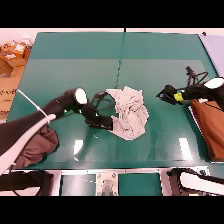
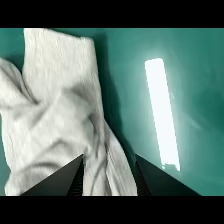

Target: Fold the shirts.

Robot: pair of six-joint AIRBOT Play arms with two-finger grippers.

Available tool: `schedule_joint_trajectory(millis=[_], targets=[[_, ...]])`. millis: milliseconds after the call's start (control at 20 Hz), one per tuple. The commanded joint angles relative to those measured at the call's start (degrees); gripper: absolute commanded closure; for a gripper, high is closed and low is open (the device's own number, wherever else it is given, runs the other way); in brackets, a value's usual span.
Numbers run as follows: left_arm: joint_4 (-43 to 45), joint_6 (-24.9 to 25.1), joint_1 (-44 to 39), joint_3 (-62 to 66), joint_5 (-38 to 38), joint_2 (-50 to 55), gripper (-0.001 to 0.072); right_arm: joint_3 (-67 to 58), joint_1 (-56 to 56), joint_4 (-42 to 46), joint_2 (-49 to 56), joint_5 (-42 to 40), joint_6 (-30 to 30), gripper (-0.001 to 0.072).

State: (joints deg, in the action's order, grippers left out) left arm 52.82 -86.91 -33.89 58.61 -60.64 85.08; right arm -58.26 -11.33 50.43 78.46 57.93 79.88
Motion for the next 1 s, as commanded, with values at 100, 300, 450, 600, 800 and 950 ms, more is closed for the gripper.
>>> schedule_joint_trajectory(millis=[100,300,450,600,800,950], targets=[[-8.09,0.42,-2.82,-6.4,17.53,2.8,0.0094,-11.26,2.91,-5.53,17.03,-1.84,-2.56,0.0284],[-8.13,1.25,-2.62,-6.38,21.22,3.13,0.0692,-17.27,6.1,-9.77,25.4,-1.81,-2.54,0.0298],[-7.98,2.93,-0.68,-6.21,19.23,2.97,0.0687,-20.33,8.52,-12.41,28.94,-2.01,-2.56,0.0435],[-4.46,3.5,5.07,-5.97,13.35,0.44,0.0688,-22.95,9.73,-12.98,29.33,-1.33,-2.58,0.0704],[7.96,-0.28,16.28,-0.42,6.43,-12.44,0.0688,-30.58,6.38,-12.96,22.16,4.74,-2.6,0.0705],[8.92,-0.2,23.19,9.22,6.23,-24.0,0.0688,-34.34,3.04,-12.87,9.11,6.47,-4.42,0.0705]])
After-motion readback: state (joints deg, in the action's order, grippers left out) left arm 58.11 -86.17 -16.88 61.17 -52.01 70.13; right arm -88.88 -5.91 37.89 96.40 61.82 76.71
